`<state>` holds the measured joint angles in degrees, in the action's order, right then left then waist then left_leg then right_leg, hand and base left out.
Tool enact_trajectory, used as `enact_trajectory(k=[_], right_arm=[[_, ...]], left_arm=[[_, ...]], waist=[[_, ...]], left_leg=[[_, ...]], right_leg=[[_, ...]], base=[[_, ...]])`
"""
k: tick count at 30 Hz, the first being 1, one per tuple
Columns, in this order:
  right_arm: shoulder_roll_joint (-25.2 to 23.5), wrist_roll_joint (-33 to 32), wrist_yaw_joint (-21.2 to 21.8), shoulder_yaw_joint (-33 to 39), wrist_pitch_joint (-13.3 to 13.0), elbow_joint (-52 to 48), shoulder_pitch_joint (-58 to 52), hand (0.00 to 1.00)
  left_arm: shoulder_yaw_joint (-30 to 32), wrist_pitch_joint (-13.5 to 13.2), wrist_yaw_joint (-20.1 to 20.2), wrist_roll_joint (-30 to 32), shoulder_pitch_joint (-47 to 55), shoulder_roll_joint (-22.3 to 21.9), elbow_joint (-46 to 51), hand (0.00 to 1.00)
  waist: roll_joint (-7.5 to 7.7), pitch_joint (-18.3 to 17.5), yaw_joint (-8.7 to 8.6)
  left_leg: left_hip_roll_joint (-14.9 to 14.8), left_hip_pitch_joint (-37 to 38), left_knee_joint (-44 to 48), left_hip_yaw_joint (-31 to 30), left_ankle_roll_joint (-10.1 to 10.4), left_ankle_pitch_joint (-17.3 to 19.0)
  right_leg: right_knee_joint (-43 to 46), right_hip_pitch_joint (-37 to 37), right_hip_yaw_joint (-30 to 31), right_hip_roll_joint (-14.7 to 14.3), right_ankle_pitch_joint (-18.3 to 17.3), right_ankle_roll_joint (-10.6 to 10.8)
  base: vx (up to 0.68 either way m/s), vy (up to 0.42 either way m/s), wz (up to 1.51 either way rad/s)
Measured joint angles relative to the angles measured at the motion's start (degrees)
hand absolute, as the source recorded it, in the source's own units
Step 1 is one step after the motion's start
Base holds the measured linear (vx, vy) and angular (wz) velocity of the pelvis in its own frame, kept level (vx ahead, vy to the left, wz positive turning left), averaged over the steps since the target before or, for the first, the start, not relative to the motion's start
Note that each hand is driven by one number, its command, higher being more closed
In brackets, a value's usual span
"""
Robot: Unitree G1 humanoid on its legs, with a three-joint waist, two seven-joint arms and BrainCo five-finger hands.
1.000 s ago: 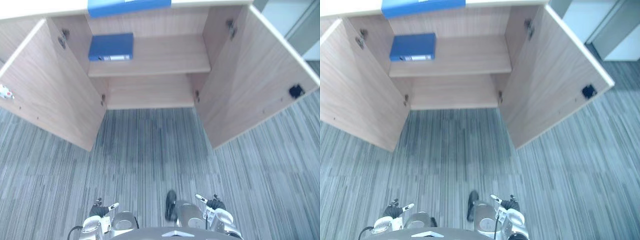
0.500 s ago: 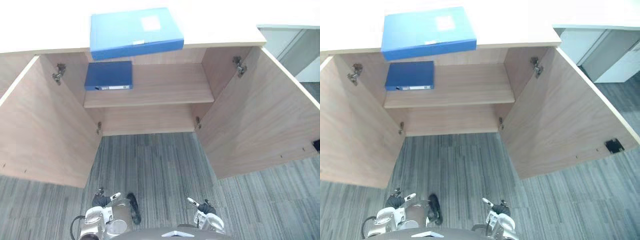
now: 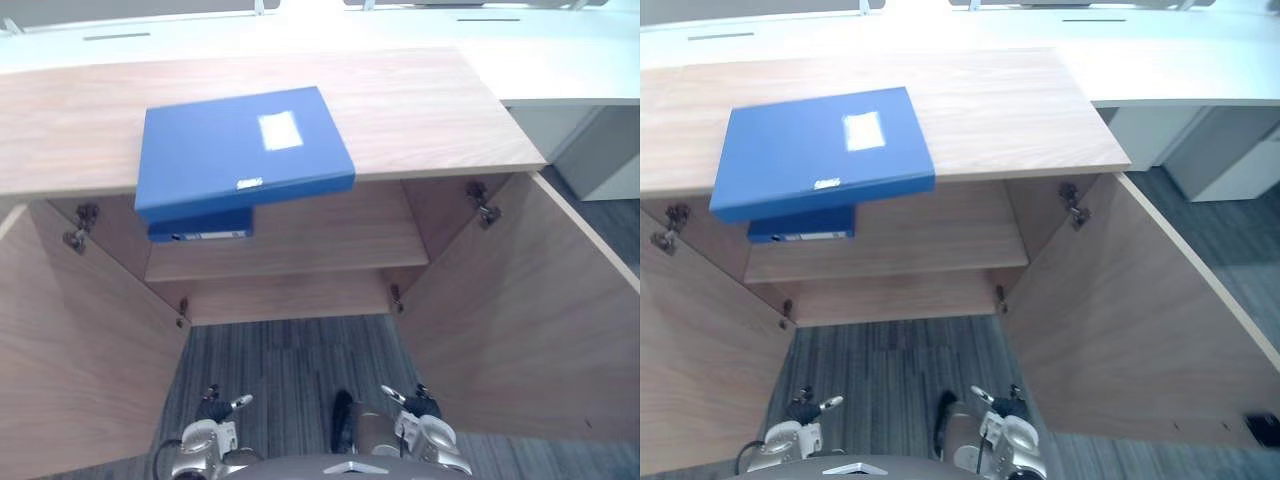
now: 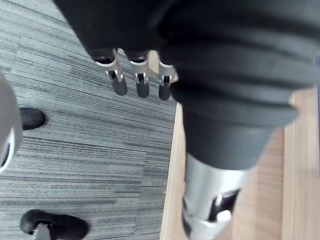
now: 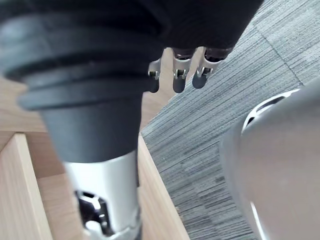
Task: Walk over to the cabinet, pick up the folder, carry it to the office cabinet, place the folder inside the office cabinet, then close the office cabinet door
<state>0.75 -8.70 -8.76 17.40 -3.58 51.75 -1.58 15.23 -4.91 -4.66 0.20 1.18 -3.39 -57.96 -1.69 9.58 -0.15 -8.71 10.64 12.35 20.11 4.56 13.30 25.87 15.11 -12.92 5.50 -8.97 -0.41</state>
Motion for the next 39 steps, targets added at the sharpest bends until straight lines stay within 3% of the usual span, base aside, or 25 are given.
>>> enact_trajectory(k=[2, 3, 5, 8, 9, 11, 14, 16, 22, 25, 31, 35, 39], right_arm=[[0.2, -0.2, 0.0, -0.4, 0.0, 0.5, -0.3, 0.00], [0.2, -0.8, -0.1, -0.7, 0.0, 0.7, -0.8, 0.00], [0.2, -1.2, -0.1, -1.1, -0.1, 0.9, -0.8, 0.00], [0.2, -1.2, -0.1, -1.0, 0.0, 0.9, -1.2, 0.00], [0.1, -1.1, -0.1, -1.0, 0.0, 0.9, -1.2, 0.00], [0.2, -1.1, -0.1, -0.6, 0.0, 0.7, -1.2, 0.00], [-2.2, -1.1, -0.1, -0.3, 0.0, 0.9, -1.8, 0.00], [-2.6, -1.1, -0.1, -0.3, 0.1, 0.9, -2.1, 0.00], [-2.8, -0.9, -0.2, 1.3, 0.0, 1.2, -2.3, 0.00], [-1.9, -0.8, -0.2, 1.3, 0.0, 2.6, -2.2, 0.00], [-0.3, -0.3, -0.6, 0.8, 0.0, 5.4, -2.7, 0.00], [-0.2, 0.1, -0.9, -0.5, 0.0, 5.2, -3.1, 0.00], [-0.4, 0.1, -1.9, -1.8, 0.0, 2.3, -4.3, 0.00]], left_arm=[[0.6, -0.1, 0.1, 0.0, -0.7, -0.1, 0.2, 0.00], [1.1, -0.2, 0.0, 0.0, -0.8, 0.0, 1.1, 0.00], [1.3, -0.6, 0.0, 0.0, -0.9, 0.1, 1.3, 0.00], [1.5, -0.7, 0.0, 0.0, -1.0, -0.1, 1.4, 0.00], [1.5, -0.7, 0.0, 0.0, -1.1, -0.1, 1.8, 0.00], [1.5, -0.6, 0.0, 0.0, -0.9, -0.5, 1.6, 0.00], [1.5, -0.6, -0.1, 0.0, -1.1, 1.2, 1.2, 0.00], [1.5, -0.4, -0.1, 0.1, -0.9, 1.5, 1.0, 0.00], [-0.3, -0.2, -0.2, 0.2, 0.7, 1.5, 0.6, 0.00], [-2.0, -0.2, -0.6, 0.2, 1.0, 1.7, 0.6, 0.00], [-7.0, -0.8, -2.4, 0.0, 2.3, 2.7, 2.3, 0.00], [-8.0, -1.1, -3.4, -0.1, 5.8, 3.0, 9.7, 0.00], [-8.2, -1.8, -5.0, -1.3, 13.3, 3.7, 25.8, 0.00]], waist=[[0.03, 0.6, -0.65], [0.82, 0.9, 0.16], [0.56, 0.8, 1.13], [0.54, 0.7, 1.38], [0.51, 0.6, 1.75], [-0.28, 0.1, 1.72], [3.65, -1.3, 1.65], [4.38, -1.7, 1.75], [3.37, -3.5, 1.67], [2.55, -3.8, 1.68], [2.48, -3.9, 1.56], [2.84, -3.7, 1.54], [3.04, -3.4, 2.14]], left_leg=[[-3.5, -6.3, 15.5, -2.9, -0.1, -0.6], [-6.4, -10.7, 26.8, -3.1, -0.3, -0.6], [-8.5, -14.8, 34.1, -2.1, -1.0, -0.1], [-8.6, -17.6, 27.1, 0.6, -1.8, 1.0], [-7.5, -18.0, 20.7, 0.4, -1.7, 0.9], [-5.5, -17.4, 8.3, -0.2, -1.6, -5.4], [-1.1, -14.4, 4.0, 1.2, -2.0, -6.0], [-0.1, -12.9, 2.8, 1.9, -2.0, -6.0], [3.2, -7.1, -5.8, 3.3, -2.4, -8.2], [3.4, -5.6, -10.0, 3.1, -2.2, -10.6], [4.3, -3.9, -14.9, 0.2, -2.7, -13.6], [5.5, -3.6, -16.8, -1.5, -3.5, -15.4], [6.3, -3.4, -16.8, -3.0, -4.0, -16.2]], right_leg=[[-1.3, -4.3, -2.2, 0.0, -1.8, -0.3], [-2.4, -6.9, -2.7, -0.5, -2.5, -0.7], [-3.9, -9.9, -3.0, -0.9, -3.1, -1.0], [-6.9, -13.3, -2.3, -0.9, -3.0, -0.2], [-7.0, -13.4, -1.5, -0.8, -3.1, 0.3], [-6.6, -13.0, -0.3, -1.0, -3.6, 2.0], [-9.5, -14.6, 1.8, 1.7, -2.7, 4.3], [-10.4, -15.7, 2.4, 2.4, -2.5, 4.5], [-15.3, -19.2, 3.7, 3.2, -0.9, 5.7], [-17.4, -20.0, 3.6, 2.2, 0.5, 5.1], [-19.2, -21.2, 2.9, 1.6, 1.8, 4.9], [-19.7, -21.3, 2.9, 2.2, 2.1, 5.0], [-19.7, -22.1, 2.5, 3.0, 2.1, 5.6]], base=[[0.26, -0.232, 0.64], [0.21, -0.140, 0.07], [0.22, -0.065, -0.14], [0.22, 0.058, -0.15], [0.20, 0.154, -0.32], [0.21, 0.176, -0.28], [0.20, 0.149, -0.07], [0.15, 0.146, -0.09], [0.06, 0.049, -0.09], [0.00, -0.008, 0.01], [-0.05, -0.015, 0.12], [-0.11, 0.036, 0.18], [-0.12, 0.041, 0.18]])
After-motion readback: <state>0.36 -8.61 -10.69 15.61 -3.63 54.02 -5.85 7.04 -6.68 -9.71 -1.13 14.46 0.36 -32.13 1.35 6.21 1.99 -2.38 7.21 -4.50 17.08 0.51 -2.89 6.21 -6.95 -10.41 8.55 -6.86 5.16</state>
